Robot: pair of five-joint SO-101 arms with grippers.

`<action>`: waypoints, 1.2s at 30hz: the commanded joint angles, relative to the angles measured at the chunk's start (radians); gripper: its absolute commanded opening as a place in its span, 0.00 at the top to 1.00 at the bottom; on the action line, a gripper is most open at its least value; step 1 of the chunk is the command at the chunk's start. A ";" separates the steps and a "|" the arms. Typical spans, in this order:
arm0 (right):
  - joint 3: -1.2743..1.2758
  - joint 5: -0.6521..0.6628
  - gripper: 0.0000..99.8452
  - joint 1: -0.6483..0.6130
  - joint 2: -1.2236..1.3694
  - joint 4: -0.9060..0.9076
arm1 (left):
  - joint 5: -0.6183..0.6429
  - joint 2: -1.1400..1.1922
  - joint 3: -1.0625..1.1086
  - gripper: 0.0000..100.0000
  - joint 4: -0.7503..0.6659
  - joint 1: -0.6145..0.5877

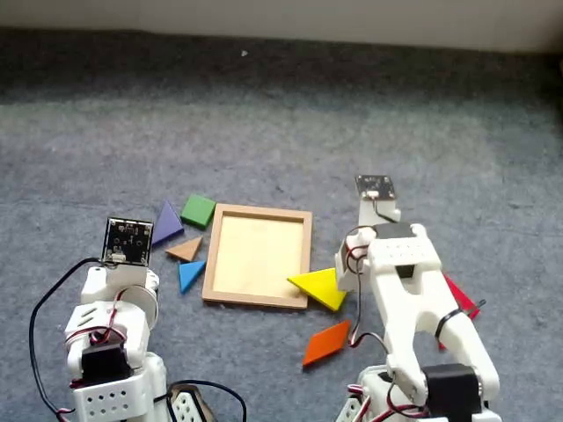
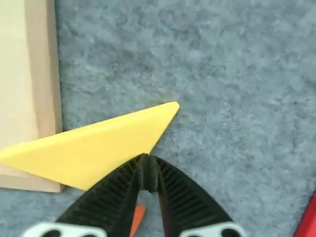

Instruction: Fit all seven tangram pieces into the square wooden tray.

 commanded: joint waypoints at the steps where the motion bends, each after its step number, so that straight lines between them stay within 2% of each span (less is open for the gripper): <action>1: -0.001 0.008 0.99 0.015 0.028 -0.030 | -0.009 -0.002 -0.007 0.99 -0.018 -0.008; 14: -0.002 0.006 0.99 0.005 0.139 -0.073 | -0.009 -0.002 -0.007 0.99 -0.017 -0.008; 20: -0.004 -0.006 0.99 -0.094 0.156 -0.185 | -0.009 -0.002 -0.007 0.99 -0.018 -0.008; 26: -0.099 -0.132 0.99 -0.182 0.156 -0.191 | -0.009 -0.002 -0.007 0.99 -0.018 -0.008; 36: -0.242 -0.135 0.99 -0.257 0.165 -0.194 | -0.009 -0.002 -0.007 0.99 -0.020 -0.010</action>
